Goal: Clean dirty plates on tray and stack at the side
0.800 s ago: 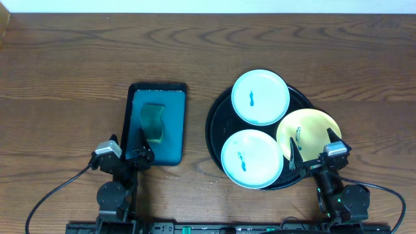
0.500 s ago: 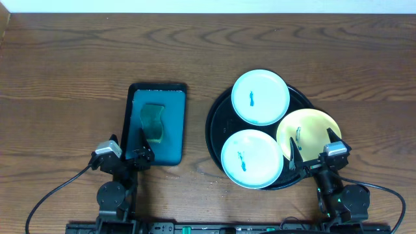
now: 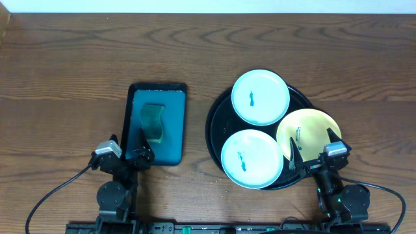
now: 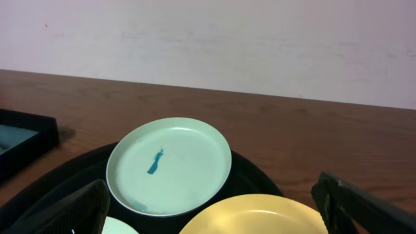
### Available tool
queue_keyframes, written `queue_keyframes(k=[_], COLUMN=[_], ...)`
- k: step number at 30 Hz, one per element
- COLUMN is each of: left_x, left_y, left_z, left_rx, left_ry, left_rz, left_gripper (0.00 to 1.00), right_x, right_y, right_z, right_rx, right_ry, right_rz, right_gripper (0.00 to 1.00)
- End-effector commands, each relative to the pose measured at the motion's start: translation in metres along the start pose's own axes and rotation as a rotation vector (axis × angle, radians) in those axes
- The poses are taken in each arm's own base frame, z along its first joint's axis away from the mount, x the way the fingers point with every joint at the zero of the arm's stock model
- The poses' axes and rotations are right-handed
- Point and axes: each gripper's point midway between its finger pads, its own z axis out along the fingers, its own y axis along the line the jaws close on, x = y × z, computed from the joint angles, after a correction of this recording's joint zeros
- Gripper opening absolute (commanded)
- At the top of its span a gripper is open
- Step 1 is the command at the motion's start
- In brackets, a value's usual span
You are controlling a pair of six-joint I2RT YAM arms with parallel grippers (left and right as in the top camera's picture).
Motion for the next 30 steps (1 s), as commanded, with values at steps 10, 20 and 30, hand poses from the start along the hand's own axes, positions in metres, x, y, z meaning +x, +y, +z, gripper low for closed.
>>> queue_keyframes(k=[10, 20, 30], left_x=[0.012, 0.012, -0.043], left_y=[0.013, 0.011, -0.025], left_z=[0.0, 0.001, -0.006], left_rx=[-0.057, -0.046, 0.089], left_ry=[0.032, 0.036, -0.093], left_rz=[0.021, 0.02, 0.0], left_gripper=[0.8, 0.8, 0.8], right_x=[0.001, 0.001, -0.046], right_y=[0.0, 0.003, 0.01], right_z=[0.0, 0.0, -0.008], right_rx=[0.002, -0.017, -0.058], right_ry=[0.002, 0.001, -0.089], right_rz=[-0.01, -0.009, 0.071], right_gripper=[0.99, 0.99, 0.99])
